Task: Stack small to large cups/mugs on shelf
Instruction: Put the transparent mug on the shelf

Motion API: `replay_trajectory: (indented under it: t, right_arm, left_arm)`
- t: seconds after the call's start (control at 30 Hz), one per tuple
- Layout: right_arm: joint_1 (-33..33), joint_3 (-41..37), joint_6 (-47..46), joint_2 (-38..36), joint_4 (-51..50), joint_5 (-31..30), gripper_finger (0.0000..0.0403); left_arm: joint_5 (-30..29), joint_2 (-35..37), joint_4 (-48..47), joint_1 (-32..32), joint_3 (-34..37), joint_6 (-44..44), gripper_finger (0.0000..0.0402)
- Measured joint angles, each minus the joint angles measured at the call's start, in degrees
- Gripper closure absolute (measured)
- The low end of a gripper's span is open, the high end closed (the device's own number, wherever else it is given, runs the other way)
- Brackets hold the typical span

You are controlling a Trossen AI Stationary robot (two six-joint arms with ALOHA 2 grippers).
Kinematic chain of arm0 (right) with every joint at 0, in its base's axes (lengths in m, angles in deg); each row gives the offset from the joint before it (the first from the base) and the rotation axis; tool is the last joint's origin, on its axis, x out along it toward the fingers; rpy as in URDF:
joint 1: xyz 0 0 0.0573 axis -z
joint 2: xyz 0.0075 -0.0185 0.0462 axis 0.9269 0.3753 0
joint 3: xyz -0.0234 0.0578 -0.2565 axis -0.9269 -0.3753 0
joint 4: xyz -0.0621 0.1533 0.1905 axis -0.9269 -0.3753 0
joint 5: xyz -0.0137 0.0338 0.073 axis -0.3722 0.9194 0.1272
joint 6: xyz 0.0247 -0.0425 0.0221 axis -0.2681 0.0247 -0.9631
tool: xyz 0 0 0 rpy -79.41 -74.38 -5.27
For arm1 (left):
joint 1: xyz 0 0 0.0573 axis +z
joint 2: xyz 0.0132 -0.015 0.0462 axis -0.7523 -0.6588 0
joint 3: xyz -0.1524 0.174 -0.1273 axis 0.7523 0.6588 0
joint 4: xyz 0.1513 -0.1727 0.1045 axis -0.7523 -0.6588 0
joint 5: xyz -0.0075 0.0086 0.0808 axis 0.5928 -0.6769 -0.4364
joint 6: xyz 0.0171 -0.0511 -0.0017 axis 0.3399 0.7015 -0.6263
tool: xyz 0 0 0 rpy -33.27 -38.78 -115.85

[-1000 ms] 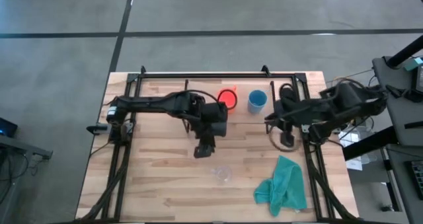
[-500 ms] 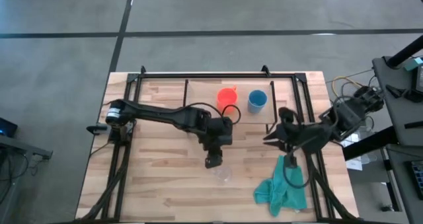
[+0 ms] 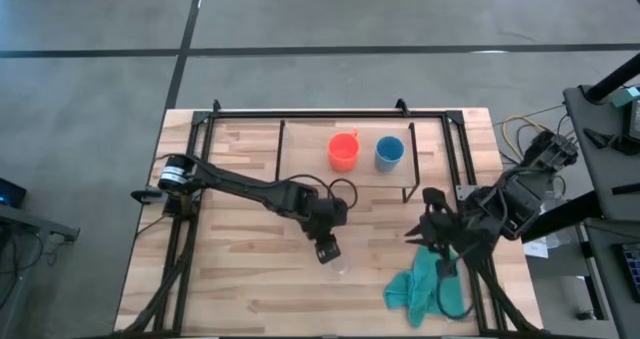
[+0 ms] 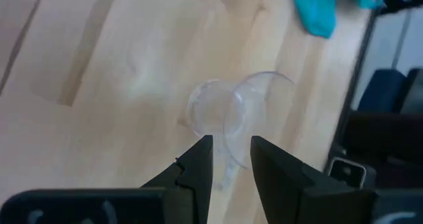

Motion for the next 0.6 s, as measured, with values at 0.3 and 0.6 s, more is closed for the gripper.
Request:
replay_trajectory:
  t: [0.3,0.6]
  right_arm:
    - [-1.7,0.1,1.5,0.0,7.5,0.0,0.0351]
    - [-1.6,0.1,1.9,0.0,8.4,-0.2,0.0351]
  left_arm:
    - [-3.1,0.0,0.2,-0.2,0.2,1.0,0.0313]
    - [-2.9,-0.4,2.2,-2.2,2.5,1.1,0.0313]
